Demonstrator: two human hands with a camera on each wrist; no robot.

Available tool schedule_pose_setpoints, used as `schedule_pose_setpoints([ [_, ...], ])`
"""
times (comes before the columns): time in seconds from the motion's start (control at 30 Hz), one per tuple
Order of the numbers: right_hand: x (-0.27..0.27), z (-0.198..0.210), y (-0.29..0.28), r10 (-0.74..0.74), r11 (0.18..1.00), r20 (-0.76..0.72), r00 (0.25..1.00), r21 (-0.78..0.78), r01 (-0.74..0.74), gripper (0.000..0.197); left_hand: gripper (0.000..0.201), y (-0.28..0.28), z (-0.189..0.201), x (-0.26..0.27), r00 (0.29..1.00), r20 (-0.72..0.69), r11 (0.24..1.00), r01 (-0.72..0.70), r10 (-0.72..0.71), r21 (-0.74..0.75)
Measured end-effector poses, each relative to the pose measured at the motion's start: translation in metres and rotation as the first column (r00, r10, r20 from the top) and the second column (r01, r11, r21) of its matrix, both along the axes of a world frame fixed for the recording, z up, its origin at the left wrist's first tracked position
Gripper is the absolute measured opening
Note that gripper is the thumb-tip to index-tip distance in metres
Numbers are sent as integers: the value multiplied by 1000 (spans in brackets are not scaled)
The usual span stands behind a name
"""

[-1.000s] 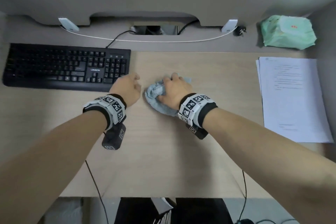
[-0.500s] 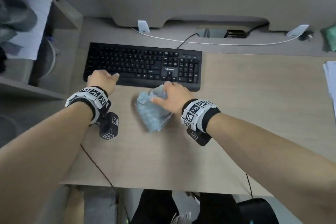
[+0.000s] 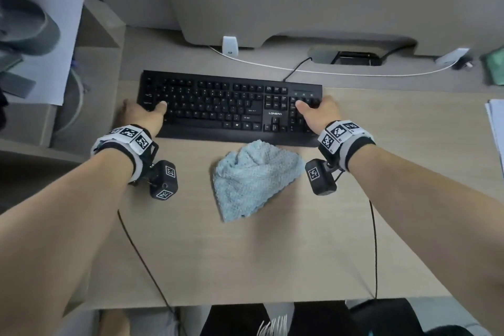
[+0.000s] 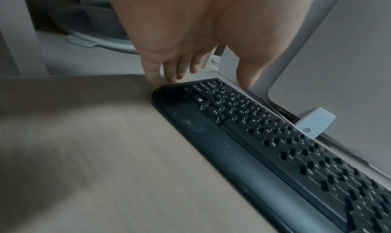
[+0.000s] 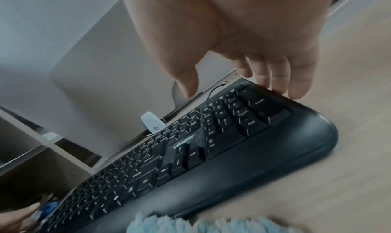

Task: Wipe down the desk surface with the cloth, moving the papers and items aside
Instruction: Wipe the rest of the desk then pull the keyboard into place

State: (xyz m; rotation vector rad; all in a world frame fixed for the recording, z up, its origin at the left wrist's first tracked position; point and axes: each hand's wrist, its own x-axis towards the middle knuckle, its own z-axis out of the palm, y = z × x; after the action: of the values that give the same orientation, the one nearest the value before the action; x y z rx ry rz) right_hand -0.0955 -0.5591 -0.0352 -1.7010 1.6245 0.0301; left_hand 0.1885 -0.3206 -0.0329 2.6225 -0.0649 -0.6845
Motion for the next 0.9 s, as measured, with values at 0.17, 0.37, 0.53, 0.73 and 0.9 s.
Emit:
schedule_pose_setpoints([
  [0.17,2,-5,-3,-3,1000,-27,1000,15,3,62,66,-10,-5,5,1000,-18,1000,-13,13,21],
  [0.37,-5,0,-15,-75,996,-10,997,49,76,58,86,-24,0,3,1000,-8,991,-1,3,132],
  [0.53,-43,15,-36,-149,987,-34,988,58,151,62,85,-49,11,-21,1000,-11,990,27,-26,138],
  [0.73,-129,41,-82,-226,973,-60,972,28,228,61,93,-110,26,-91,997,-61,997,49,-46,53],
  [0.9,-219,47,-137,-310,951,-43,950,-17,309,70,81,-174,31,-186,985,-87,987,153,-149,46],
])
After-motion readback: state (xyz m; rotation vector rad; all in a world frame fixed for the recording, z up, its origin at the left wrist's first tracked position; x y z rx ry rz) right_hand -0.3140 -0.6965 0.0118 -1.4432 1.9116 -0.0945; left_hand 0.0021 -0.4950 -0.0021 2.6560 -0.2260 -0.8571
